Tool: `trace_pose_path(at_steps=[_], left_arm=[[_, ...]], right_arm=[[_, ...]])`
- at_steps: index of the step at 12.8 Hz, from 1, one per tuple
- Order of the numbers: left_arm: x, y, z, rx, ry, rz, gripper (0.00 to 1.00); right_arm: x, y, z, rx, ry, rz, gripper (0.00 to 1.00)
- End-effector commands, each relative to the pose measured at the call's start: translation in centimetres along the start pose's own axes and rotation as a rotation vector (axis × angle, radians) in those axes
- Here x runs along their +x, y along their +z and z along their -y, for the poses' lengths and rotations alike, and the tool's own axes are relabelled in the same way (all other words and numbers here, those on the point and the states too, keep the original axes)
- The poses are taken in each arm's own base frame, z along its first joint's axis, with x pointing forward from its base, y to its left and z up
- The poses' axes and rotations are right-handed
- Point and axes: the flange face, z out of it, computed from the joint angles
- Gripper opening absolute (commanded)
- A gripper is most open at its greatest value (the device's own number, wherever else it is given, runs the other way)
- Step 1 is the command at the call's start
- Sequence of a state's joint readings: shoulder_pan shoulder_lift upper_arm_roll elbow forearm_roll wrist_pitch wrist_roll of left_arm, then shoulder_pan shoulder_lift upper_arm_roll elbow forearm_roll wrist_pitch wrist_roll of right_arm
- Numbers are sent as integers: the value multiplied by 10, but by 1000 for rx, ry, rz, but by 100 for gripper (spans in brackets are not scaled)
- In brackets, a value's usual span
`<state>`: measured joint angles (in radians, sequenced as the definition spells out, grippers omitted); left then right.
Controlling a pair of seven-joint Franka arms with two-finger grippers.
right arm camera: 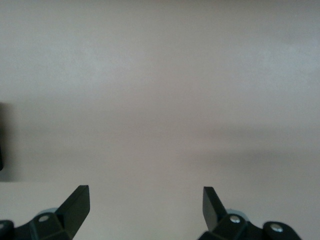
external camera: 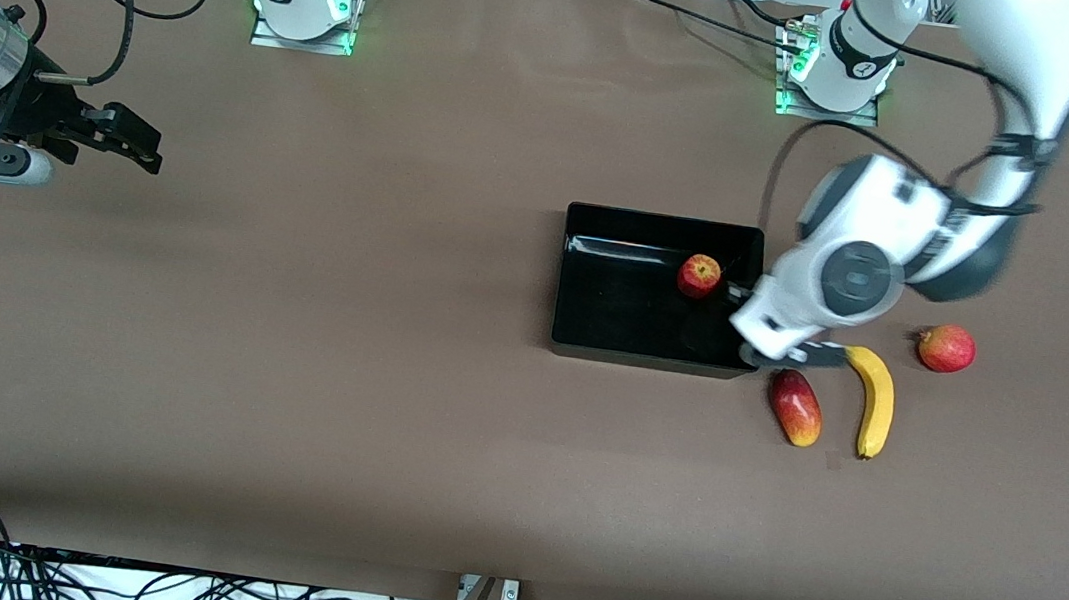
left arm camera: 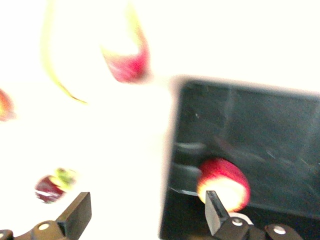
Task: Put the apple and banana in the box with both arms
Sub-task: 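Carry the red apple with the left gripper over the box, then move the left gripper down to the yellow banana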
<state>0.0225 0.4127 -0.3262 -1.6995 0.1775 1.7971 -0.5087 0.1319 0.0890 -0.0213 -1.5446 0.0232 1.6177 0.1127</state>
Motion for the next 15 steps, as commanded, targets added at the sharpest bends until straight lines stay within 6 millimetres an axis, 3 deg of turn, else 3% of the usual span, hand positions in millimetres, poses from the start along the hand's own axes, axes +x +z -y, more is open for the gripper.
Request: trace_pose_path(at_steps=[1, 5, 9, 10, 13, 15], left_arm=[[44, 1, 82, 25, -14, -16, 100], [93, 68, 150, -43, 229, -44, 100], [119, 141, 178, -113, 341, -101, 99], [119, 151, 179, -122, 347, -131, 87], [116, 170, 179, -134, 355, -166, 25], [116, 174, 189, -130, 381, -161, 2]], right_arm=[[3, -5, 1, -4, 0, -24, 100], [6, -1, 2, -8, -1, -26, 100], [12, -1, 4, -7, -6, -60, 100], [13, 2, 4, -8, -5, -57, 100], [15, 1, 4, -8, -6, -68, 100], [15, 1, 4, -8, -6, -68, 100]])
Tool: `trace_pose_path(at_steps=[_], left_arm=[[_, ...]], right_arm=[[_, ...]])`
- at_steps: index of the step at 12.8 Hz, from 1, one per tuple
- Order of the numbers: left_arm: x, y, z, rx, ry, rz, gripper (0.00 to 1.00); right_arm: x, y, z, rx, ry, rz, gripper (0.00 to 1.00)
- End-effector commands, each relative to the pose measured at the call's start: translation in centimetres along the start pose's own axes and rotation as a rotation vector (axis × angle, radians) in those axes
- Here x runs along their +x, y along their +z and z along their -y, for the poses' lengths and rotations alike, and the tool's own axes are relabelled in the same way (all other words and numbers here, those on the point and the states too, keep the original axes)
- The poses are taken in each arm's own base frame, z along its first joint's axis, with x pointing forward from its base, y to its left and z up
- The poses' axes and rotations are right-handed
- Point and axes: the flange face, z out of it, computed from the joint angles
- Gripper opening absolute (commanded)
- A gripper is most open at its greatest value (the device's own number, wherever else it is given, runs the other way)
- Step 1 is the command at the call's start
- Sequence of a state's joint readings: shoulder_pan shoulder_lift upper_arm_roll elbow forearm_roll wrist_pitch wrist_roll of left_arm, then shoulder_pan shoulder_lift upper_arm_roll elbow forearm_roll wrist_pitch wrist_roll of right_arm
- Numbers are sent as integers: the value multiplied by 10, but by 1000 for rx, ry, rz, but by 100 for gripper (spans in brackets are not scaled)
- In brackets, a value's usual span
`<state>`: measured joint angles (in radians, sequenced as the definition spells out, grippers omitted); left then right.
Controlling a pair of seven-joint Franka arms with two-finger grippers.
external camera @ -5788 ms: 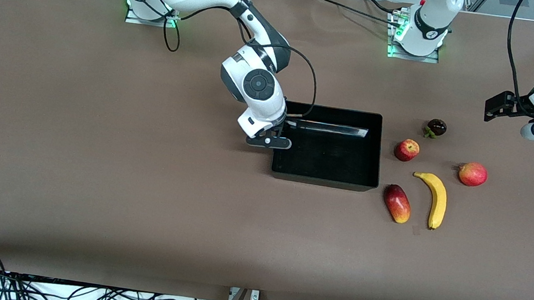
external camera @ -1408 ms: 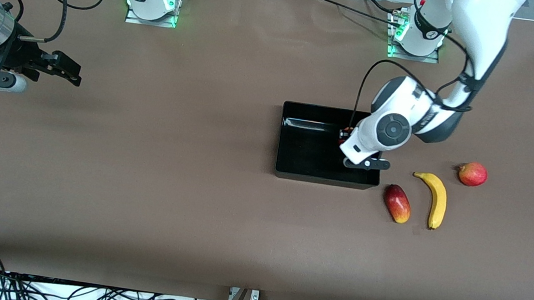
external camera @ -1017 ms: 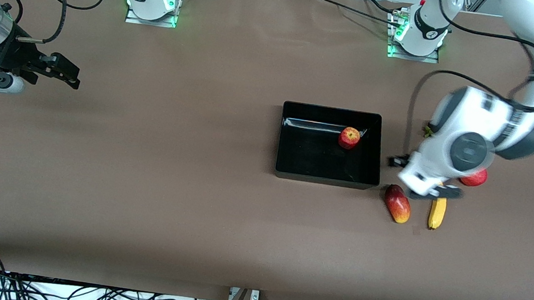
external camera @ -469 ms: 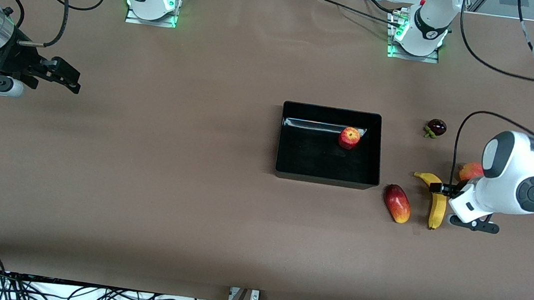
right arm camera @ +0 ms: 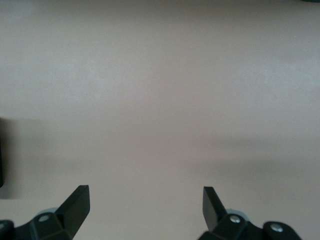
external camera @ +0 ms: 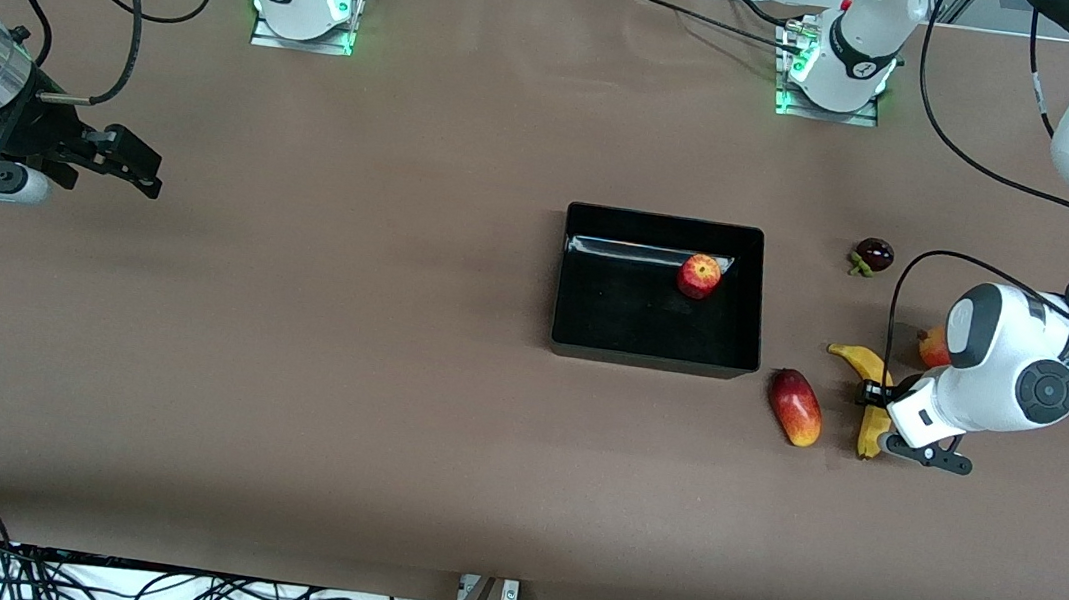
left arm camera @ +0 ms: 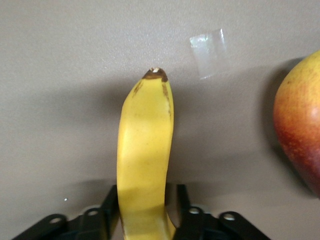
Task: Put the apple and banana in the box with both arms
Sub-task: 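Grasp the banana with the left gripper and carry it to the box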
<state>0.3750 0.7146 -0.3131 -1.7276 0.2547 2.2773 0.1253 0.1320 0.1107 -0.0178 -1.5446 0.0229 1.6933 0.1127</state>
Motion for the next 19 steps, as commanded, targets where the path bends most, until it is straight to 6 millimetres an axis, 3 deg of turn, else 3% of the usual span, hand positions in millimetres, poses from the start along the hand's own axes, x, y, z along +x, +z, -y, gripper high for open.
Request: trace_pose_path(at_steps=[1, 3, 6, 8, 9, 11, 13, 15, 19], left_arm=[[-5, -9, 7, 20, 44, -5, 0], [-3, -45, -2, 34, 42, 14, 0], [4, -127, -57, 21, 94, 78, 0], [12, -168, -135, -17, 185, 87, 0], [13, -177, -176, -48, 164, 76, 0], [9, -175, -250, -71, 88, 91, 0], [2, -146, -327, -62, 86, 132, 0], [-4, -110, -364, -65, 24, 139, 0], [-20, -67, -418, -45, 41, 132, 1]], right_arm=[[2, -5, 1, -14, -4, -14, 100], [2, -4, 0, -14, -2, -11, 100], [2, -5, 1, -13, -4, -16, 100], [5, -6, -3, -10, 3, -35, 100], [6, -7, -6, -8, 9, -43, 100], [9, -2, -8, -11, 12, -37, 100], [12, 0, -19, -13, 30, -44, 100], [12, -1, -21, -16, 26, -44, 100], [11, 0, -21, -20, 21, -40, 100]])
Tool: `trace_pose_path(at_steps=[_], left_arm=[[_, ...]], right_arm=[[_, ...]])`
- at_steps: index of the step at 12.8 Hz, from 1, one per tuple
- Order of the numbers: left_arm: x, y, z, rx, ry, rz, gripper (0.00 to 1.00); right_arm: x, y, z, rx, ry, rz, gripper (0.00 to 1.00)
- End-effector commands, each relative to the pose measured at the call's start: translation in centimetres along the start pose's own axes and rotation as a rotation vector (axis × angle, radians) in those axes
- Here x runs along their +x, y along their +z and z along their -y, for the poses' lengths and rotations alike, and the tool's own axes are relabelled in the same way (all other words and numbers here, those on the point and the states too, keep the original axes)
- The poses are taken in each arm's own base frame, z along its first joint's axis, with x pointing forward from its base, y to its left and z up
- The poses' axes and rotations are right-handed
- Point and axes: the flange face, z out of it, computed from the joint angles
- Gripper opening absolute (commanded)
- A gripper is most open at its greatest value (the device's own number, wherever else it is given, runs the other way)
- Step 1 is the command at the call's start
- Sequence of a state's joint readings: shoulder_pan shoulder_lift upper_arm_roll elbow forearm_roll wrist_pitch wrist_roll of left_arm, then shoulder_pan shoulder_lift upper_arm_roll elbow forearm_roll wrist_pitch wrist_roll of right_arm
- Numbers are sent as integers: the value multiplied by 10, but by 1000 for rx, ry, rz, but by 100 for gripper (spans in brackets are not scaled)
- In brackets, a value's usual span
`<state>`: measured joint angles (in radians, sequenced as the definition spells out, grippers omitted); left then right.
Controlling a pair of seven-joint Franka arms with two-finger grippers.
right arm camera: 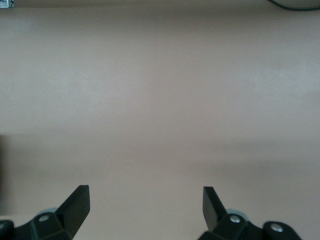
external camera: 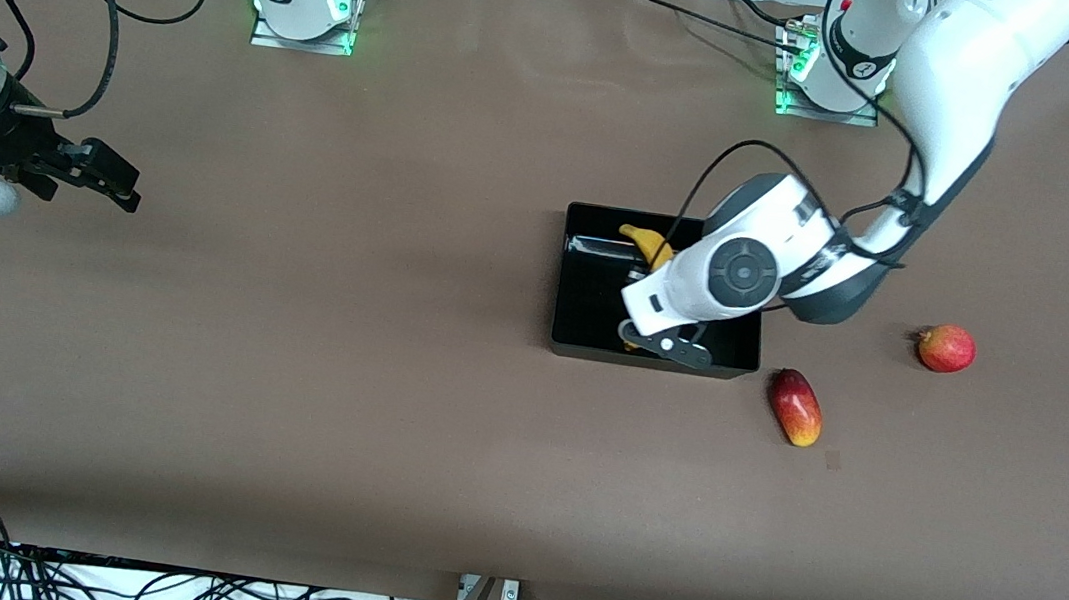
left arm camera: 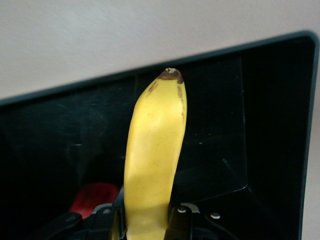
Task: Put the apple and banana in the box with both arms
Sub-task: 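Lower the banana into the box and open the left gripper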
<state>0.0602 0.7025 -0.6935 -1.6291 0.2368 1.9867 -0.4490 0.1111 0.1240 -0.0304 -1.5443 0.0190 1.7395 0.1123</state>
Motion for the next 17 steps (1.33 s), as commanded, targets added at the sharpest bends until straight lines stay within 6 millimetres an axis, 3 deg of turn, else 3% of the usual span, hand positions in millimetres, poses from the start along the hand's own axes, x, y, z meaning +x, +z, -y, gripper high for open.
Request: trace_pose_path(at_steps=[1, 3, 5, 6, 7, 8, 9, 11, 14, 17], left_arm=[[-8, 20, -19, 56, 3, -12, 1], [-7, 52, -22, 48, 10, -31, 2], [-2, 71, -14, 50, 15, -59, 6], [-1, 76, -12, 46, 12, -53, 15], [0, 73, -9, 46, 0, -57, 90], [2, 66, -4, 49, -10, -61, 100], [3, 54, -2, 55, -16, -72, 100], [-2, 10, 9, 96, -44, -83, 100], [-26, -94, 20, 214, -81, -103, 100], [-38, -182, 49, 228, -162, -49, 100]], right_arm=[[1, -4, -2, -19, -13, -3, 100], [1, -4, -2, -22, -14, -3, 100], [0, -4, -1, -24, -17, -2, 100], [0, -3, -1, -27, -18, 2, 100], [0, -5, 0, -26, -21, -1, 100], [-2, -6, 2, -26, -24, 2, 100], [-4, -6, 3, -27, -24, 12, 100], [-3, -6, 3, -27, -21, 10, 100], [-4, -6, 3, -27, -22, 12, 100], [-4, -6, 3, -27, -22, 12, 100]])
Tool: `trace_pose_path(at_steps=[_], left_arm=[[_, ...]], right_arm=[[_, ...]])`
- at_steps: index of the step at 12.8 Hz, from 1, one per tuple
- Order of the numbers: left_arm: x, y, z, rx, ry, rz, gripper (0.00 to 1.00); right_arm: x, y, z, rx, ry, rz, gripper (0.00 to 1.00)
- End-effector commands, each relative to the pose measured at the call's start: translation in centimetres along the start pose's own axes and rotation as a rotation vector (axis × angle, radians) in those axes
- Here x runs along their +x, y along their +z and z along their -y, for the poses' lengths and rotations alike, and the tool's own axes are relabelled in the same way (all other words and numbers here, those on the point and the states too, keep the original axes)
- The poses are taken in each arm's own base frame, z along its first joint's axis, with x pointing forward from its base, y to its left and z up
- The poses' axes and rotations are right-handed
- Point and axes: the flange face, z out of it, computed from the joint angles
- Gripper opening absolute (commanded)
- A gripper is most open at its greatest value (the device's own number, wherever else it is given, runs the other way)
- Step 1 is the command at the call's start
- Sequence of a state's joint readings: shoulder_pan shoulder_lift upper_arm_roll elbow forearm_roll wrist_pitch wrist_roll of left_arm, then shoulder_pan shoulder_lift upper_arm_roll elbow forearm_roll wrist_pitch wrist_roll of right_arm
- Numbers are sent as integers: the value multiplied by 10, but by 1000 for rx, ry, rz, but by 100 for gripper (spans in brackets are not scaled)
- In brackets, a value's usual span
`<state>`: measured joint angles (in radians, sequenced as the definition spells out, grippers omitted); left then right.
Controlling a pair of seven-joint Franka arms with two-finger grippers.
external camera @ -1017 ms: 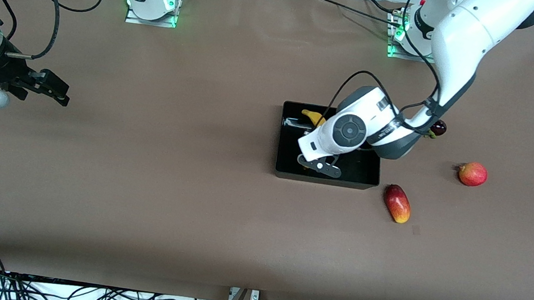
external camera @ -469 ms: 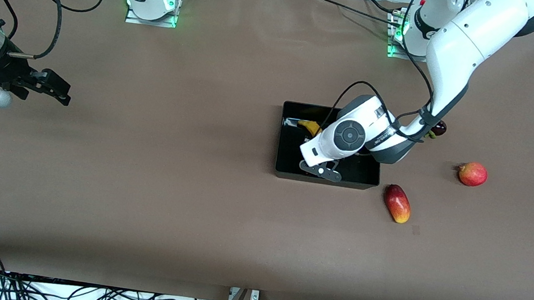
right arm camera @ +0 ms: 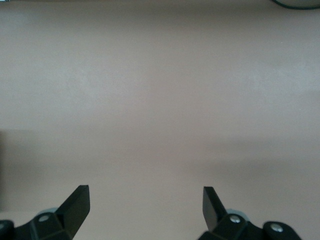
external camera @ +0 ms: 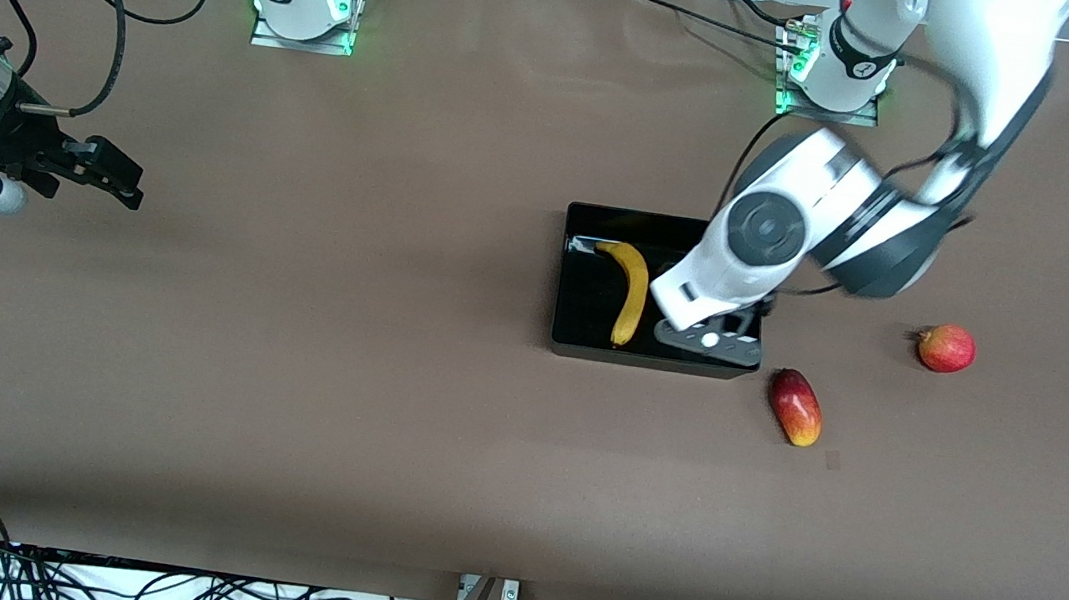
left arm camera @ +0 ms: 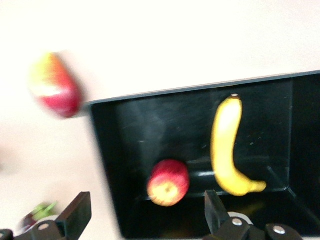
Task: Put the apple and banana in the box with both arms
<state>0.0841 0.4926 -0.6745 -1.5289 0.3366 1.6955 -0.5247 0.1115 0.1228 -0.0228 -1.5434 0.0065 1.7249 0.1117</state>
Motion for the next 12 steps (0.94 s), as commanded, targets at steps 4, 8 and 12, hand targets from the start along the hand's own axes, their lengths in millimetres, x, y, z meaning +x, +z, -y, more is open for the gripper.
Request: trace_pose_path(at_steps=[4, 8, 12], left_arm=[[-20, -119, 102, -29, 64, 53, 100], [-55, -151, 215, -177, 9, 26, 100], [-85, -134, 268, -152, 33, -60, 100]], right_arm=[[-2, -7, 0, -13, -13, 1, 100], [-2, -7, 1, -13, -14, 2, 100], [-3, -8, 1, -13, -13, 2, 100]])
